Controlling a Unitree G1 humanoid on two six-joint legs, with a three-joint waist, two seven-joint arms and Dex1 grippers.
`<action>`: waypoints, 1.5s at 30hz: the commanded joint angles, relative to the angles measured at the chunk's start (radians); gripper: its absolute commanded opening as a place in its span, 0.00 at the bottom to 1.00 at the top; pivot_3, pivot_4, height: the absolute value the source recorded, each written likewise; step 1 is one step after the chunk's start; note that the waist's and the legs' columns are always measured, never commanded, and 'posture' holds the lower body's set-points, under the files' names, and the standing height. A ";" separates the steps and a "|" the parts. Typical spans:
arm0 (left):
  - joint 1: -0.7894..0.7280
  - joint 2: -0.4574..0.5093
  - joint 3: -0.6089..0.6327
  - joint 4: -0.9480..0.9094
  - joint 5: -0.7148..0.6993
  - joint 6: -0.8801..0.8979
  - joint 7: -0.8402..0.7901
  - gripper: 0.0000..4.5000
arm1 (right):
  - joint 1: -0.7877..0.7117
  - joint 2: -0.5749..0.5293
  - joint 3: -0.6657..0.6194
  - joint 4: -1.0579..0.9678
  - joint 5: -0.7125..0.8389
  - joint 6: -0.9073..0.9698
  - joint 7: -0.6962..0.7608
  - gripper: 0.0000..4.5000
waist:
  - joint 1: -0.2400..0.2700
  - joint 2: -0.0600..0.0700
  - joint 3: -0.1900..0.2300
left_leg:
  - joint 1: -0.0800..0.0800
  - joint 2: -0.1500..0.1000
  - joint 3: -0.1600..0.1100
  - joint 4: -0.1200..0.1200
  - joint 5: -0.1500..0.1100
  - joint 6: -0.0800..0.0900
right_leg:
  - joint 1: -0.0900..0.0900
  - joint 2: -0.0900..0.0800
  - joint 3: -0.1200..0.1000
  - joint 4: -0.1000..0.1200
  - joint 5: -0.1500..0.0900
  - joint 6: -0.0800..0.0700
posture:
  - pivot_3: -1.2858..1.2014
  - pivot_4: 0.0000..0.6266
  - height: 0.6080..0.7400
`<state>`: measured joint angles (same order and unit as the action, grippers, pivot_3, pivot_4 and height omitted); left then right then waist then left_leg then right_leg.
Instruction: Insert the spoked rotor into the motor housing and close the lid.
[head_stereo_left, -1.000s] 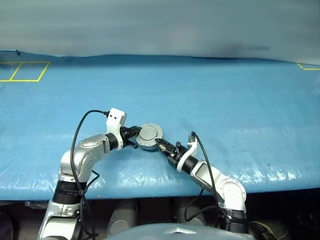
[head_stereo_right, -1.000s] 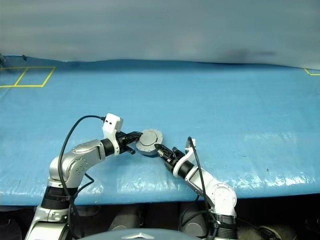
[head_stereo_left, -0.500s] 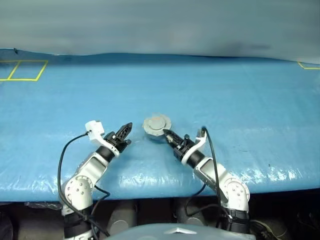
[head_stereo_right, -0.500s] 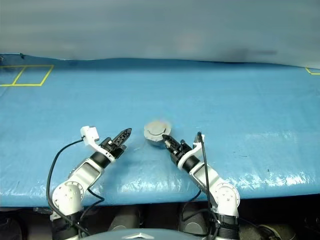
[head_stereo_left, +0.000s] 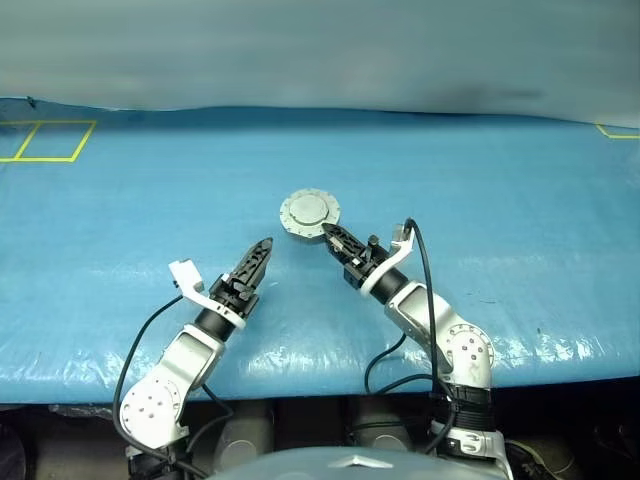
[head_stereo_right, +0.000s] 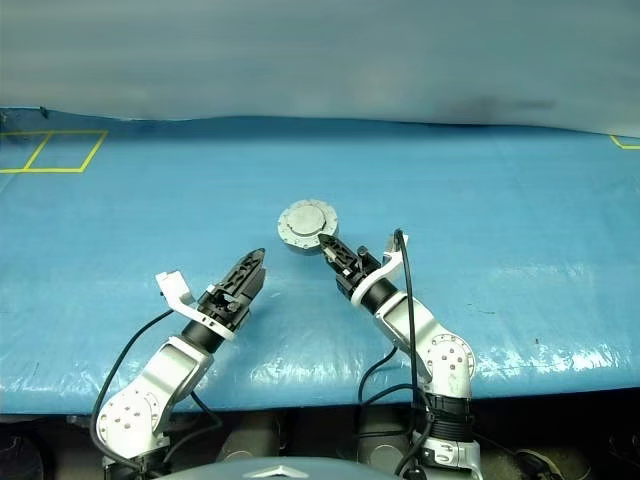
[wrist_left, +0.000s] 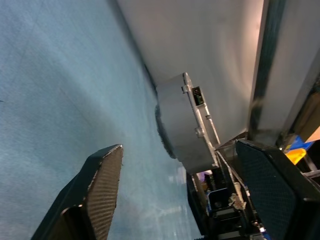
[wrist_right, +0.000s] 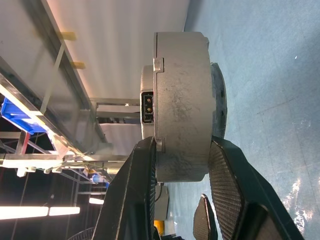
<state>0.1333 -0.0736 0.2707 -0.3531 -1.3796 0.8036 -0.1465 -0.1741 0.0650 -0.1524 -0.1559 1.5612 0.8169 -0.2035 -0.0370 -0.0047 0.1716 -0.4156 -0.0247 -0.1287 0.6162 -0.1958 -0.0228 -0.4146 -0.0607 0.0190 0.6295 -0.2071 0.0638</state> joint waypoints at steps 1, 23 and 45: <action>0.028 -0.087 -0.041 -0.005 -0.110 -0.037 -0.004 1.00 | -0.033 0.010 0.024 -0.044 0.062 0.010 0.025 0.25 | 0.000 0.000 0.000 | 0.000 0.000 0.000 0.000 0.000 0.000 | 0.000 0.000 0.000 0.000 0.000 0.000 | 0.52 0.24 1.00; 0.020 -0.046 -0.144 0.066 -0.212 -0.186 -0.041 1.00 | 0.080 -0.027 0.196 -0.163 0.207 0.045 -0.076 0.25 | 0.000 0.000 0.000 | 0.000 0.000 0.000 0.000 0.000 0.000 | 0.000 0.000 0.000 0.000 0.000 0.000 | 0.52 0.24 1.00; 0.033 -0.027 -0.152 0.050 -0.231 -0.240 0.038 0.54 | 0.099 -0.170 0.197 -0.189 -0.011 -0.005 0.085 0.99 | 0.002 0.000 0.000 | 0.000 0.000 0.000 0.002 0.000 0.000 | 0.001 0.000 0.000 0.000 0.000 0.000 | 0.52 0.24 1.00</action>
<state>0.1870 -0.0623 0.1209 -0.2456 -1.6072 0.5727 -0.1048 -0.0657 -0.0963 0.0517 -0.2907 1.5898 0.8222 -0.1633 -0.0348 -0.0046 0.1714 -0.4158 -0.0250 -0.1286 0.6179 -0.1961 -0.0223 -0.4137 -0.0608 0.0192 0.6291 -0.2072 0.0635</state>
